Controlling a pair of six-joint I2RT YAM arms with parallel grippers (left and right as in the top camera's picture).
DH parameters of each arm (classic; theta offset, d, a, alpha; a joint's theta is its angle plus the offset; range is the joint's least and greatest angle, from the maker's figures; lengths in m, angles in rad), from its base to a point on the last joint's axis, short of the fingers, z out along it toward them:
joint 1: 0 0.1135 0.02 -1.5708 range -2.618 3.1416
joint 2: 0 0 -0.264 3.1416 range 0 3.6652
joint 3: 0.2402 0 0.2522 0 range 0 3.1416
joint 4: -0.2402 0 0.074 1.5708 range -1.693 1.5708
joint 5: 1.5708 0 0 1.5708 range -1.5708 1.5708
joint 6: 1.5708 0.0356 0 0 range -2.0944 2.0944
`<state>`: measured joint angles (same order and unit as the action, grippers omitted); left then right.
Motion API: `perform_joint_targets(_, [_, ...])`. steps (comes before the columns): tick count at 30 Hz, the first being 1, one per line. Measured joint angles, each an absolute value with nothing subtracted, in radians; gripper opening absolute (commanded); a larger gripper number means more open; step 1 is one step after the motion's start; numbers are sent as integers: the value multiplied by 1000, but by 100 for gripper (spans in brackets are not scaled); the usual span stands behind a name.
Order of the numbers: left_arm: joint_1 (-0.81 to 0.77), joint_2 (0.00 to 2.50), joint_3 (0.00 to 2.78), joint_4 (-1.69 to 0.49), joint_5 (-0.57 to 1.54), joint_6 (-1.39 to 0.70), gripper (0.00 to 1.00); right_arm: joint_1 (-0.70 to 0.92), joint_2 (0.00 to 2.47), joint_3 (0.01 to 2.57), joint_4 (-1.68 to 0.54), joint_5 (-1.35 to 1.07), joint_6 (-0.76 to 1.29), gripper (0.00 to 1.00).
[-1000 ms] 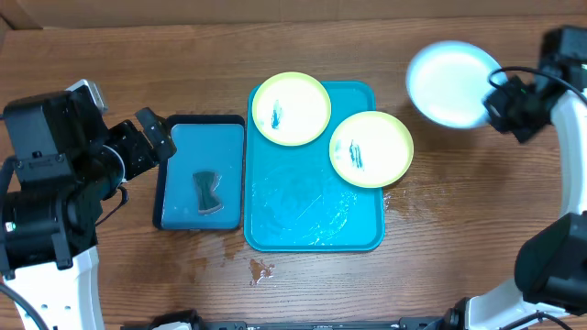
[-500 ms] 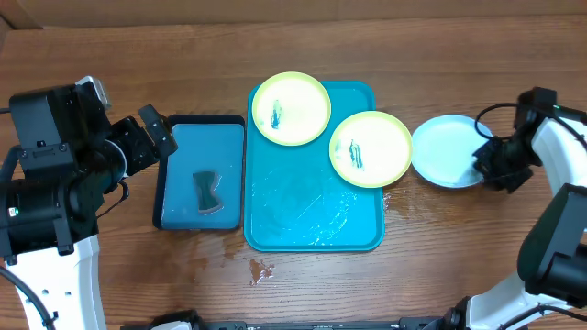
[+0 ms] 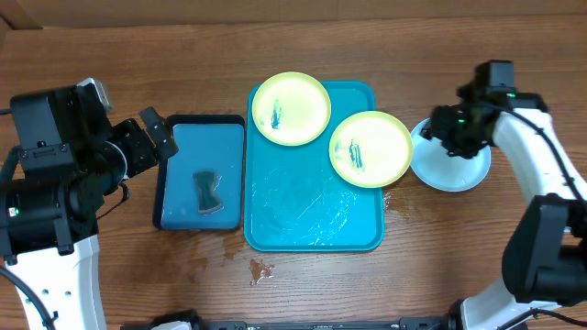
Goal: Clean dirty plates on tray and stack at the side
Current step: 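Grasp the lower yellow plate rim with the right gripper and slide it down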
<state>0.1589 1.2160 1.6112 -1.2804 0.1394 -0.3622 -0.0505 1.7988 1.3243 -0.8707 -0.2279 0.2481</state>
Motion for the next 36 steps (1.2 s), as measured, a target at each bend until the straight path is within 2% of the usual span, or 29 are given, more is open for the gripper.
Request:
perform_joint_targets(4, [159, 1216, 1611, -1298, 139, -362, 100, 36, 1831, 1311, -846, -131, 246, 44])
perform_joint_targets(7, [159, 1216, 1611, -1310, 139, -358, 100, 57, 1856, 1300, -849, -70, 267, 41])
perform_joint_targets(10, [159, 1216, 1611, -1311, 139, -345, 100, 53, 1862, 1293, -838, -68, 271, 35])
perform_joint_targets(13, [159, 1216, 1611, -1311, 139, -337, 100, 53, 1862, 1279, -829, -75, 276, 34])
perform_joint_targets(14, [159, 1216, 1611, -1311, 139, -336, 100, 53, 1862, 1265, -822, -79, 276, 27])
perform_joint_targets(15, [159, 1216, 1611, -1312, 139, -336, 100, 53, 1862, 1257, -819, -82, 273, 8])
perform_joint_targets(16, [159, 1216, 1611, -1313, 139, -336, 100, 54, 1862, 1241, -813, -89, 271, 4])
perform_joint_targets(28, [159, 1230, 1611, -1349, 139, -291, 100, 73, 1817, 1325, -1068, -127, 281, 4])
perform_joint_targets(35, [159, 1328, 1567, -1390, 137, -279, 90, 239, 1763, 1330, -1087, -144, 325, 4])
perform_joint_targets(36, [159, 1349, 1550, -1391, 135, -278, 86, 276, 1764, 1322, -1074, -149, 346, 4])
